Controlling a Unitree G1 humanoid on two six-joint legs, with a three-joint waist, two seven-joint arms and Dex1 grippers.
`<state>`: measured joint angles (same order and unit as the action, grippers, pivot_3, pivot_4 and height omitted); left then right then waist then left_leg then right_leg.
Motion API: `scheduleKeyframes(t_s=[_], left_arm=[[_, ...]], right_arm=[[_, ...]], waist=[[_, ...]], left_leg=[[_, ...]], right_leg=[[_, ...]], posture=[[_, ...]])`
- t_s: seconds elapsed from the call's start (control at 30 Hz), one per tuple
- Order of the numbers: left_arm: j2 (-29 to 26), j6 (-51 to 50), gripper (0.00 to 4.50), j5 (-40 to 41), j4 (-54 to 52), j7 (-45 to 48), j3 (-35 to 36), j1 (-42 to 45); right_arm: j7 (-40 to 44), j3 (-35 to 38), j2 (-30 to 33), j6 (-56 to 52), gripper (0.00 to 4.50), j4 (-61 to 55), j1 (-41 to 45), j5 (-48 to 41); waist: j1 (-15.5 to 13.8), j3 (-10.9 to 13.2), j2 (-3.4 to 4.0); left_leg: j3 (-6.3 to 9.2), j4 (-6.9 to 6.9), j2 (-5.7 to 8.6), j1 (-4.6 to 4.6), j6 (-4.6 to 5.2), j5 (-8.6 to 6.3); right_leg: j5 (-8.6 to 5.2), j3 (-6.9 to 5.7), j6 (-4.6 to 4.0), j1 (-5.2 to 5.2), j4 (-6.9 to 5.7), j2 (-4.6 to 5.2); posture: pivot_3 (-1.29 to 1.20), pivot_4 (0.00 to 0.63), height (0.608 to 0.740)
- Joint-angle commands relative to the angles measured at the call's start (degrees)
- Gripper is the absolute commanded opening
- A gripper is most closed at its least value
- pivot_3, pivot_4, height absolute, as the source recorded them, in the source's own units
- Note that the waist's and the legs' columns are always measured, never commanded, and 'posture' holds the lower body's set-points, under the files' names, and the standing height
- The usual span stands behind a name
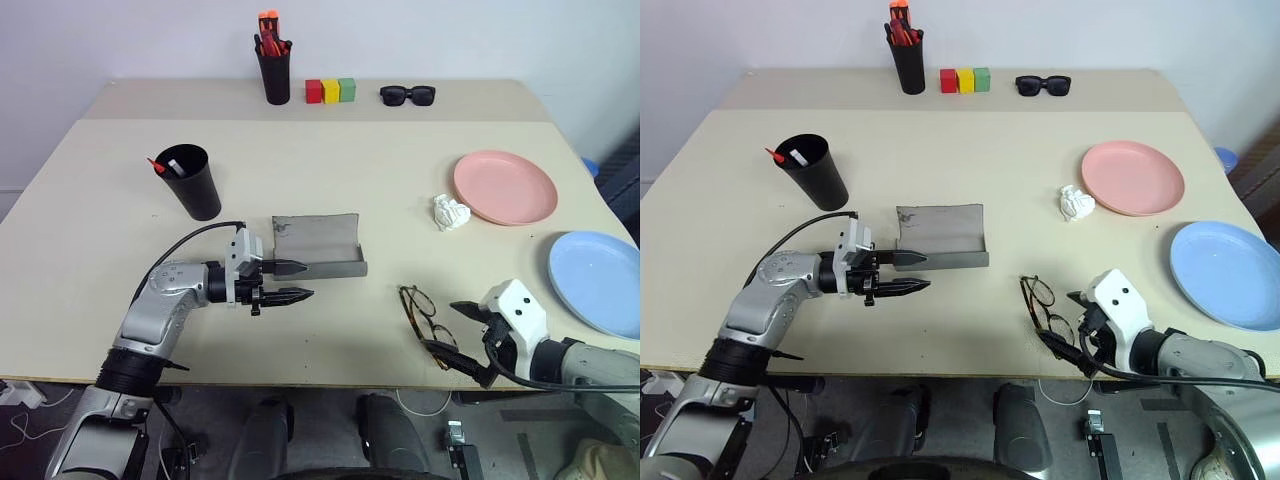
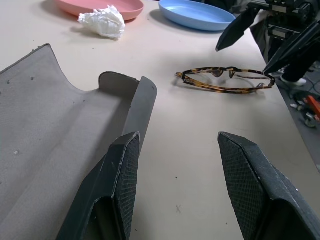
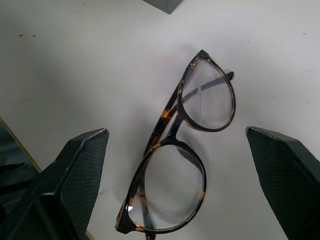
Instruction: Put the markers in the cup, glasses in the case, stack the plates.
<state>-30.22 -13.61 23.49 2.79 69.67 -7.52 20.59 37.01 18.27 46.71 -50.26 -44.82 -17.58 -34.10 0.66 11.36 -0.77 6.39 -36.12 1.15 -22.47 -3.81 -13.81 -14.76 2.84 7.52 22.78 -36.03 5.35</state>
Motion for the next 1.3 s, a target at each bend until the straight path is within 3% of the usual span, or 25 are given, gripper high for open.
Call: scheduleKeyframes(t_s=[0.03, 0.4, 0.5, 0.73, 0.77, 1.3], left_arm=[[-0.47, -0.38, 2.53, 1.03, -3.19, -0.50, 1.35, -0.60], [-2.07, -1.86, 2.53, 1.51, -6.85, -2.29, 1.98, -2.99], [-2.33, -1.97, 2.53, 1.65, -7.48, -2.82, 2.19, -3.83], [-2.93, -2.40, 2.53, 2.07, -9.69, -4.33, 3.11, -6.00], [-2.97, -2.66, 2.53, 2.11, -10.21, -4.58, 3.26, -6.29], [-4.15, -4.20, 2.53, 3.11, -12.95, -5.85, 4.89, -8.83]], right_arm=[[0.58, -0.82, 0.85, 0.31, 4.48, -0.54, 0.96, -0.35], [2.65, -5.01, 0.88, 2.69, 4.48, 2.90, 2.39, 1.85], [3.25, -6.13, 0.96, 3.31, 3.69, 4.12, 3.39, 2.47], [4.73, -8.35, 1.95, 4.58, 0.21, 6.04, 5.73, 3.90], [4.93, -8.61, 2.11, 4.67, 0.04, 6.42, 6.26, 4.04], [7.71, -7.27, 4.45, 4.82, 0.04, 6.96, 8.37, 3.48]], waist=[[0.01, 0.00, 0.00], [0.00, 0.01, -0.01], [0.00, 0.01, -0.01], [0.03, 0.01, -0.01], [0.02, 0.00, -0.01], [0.00, 0.01, -0.02]], left_leg=[[0.00, 0.00, 0.00, 0.00, 0.00, 0.00], [0.00, 0.00, 0.00, -0.01, 0.00, 0.00], [0.00, 0.02, 0.00, 0.00, 0.00, 0.00], [0.00, 0.01, 0.00, 0.00, 0.00, 0.00], [0.00, 0.02, 0.00, 0.00, 0.00, 0.00], [0.00, 0.04, 0.00, -0.01, 0.00, 0.00]], right_leg=[[0.00, 0.00, 0.00, 0.00, 0.00, 0.00], [-0.01, 0.00, 0.00, -0.01, 0.02, 0.00], [-0.01, 0.00, 0.01, 0.00, 0.03, 0.00], [-0.02, 0.00, 0.00, 0.00, 0.03, 0.01], [-0.02, 0.00, 0.00, 0.00, 0.04, 0.01], [-0.03, 0.00, 0.02, 0.01, 0.04, 0.01]], posture=[[0.00, 0.150, 0.740], [0.00, 0.150, 0.740], [0.00, 0.150, 0.740], [0.00, 0.150, 0.740], [0.00, 0.150, 0.740], [0.00, 0.150, 0.740]])
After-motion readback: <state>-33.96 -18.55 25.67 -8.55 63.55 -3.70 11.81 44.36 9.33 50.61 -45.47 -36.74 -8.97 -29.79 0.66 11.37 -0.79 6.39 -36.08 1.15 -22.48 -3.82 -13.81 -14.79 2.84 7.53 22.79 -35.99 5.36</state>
